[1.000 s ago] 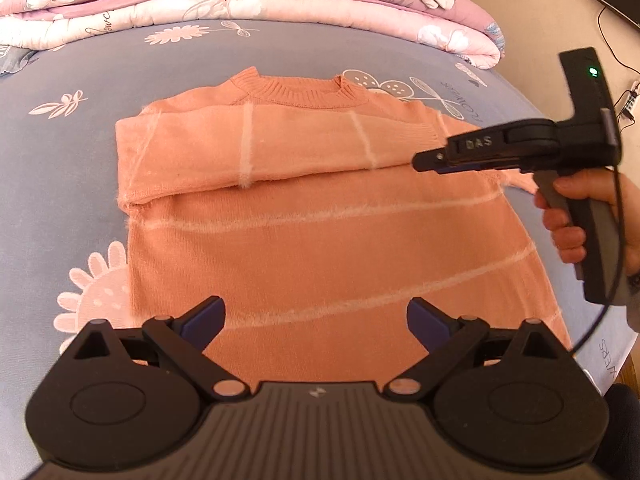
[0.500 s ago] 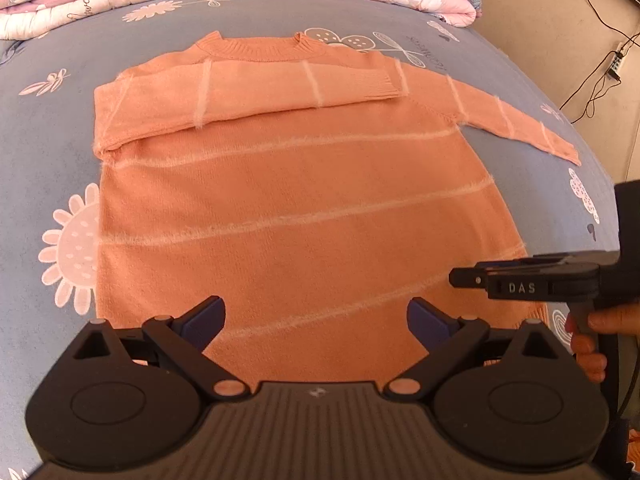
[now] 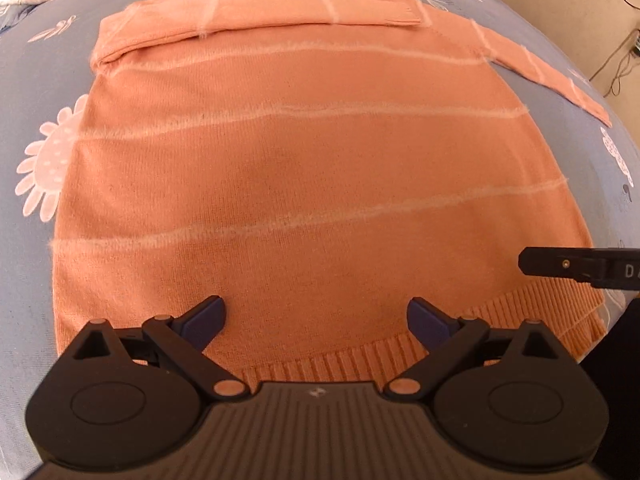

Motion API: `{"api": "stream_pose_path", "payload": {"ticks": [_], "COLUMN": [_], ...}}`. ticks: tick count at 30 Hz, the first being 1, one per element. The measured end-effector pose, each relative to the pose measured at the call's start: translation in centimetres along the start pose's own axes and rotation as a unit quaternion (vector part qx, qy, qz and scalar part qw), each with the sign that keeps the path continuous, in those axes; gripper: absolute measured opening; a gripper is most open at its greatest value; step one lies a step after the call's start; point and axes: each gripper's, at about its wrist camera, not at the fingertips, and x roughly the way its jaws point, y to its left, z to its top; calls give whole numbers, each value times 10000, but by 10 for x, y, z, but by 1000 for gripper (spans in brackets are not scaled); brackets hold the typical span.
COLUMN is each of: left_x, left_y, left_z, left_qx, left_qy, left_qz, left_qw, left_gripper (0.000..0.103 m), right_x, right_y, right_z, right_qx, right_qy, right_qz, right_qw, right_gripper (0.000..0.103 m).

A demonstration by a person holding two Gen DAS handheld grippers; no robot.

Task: Fold clothes
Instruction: 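Move the right gripper to the cuff of the outstretched orange sleeve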

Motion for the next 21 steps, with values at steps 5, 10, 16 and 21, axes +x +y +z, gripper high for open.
{"api": "stream_pose_path", "payload": {"ticks": [5,10,16,21], "left_x": [-19,-4,-5,0], "left_y": [-2,0,-3,-1], "left_z": [6,-2,-2,-3], "left_qx": [-68,-169,-114,-148], "left_qy": [-64,254,323,301], "left_qz": [-152,-113,-36,-23], "left_qw": [9998,9995,9994,9994], "left_gripper": [97,97,97,102], "right_x": [-8,-3,-42,-74], "right_y": [1,-3,-43,-135], "right_z": [-2,-6,10,49], "right_qx": [113,180,682,1463], "right_qy": [-99,12,-728,-1581], "right_qz": [152,111,620,603], "right_qw": [9998,9998,9931,9747], "right_gripper": [52,52,52,54]}}
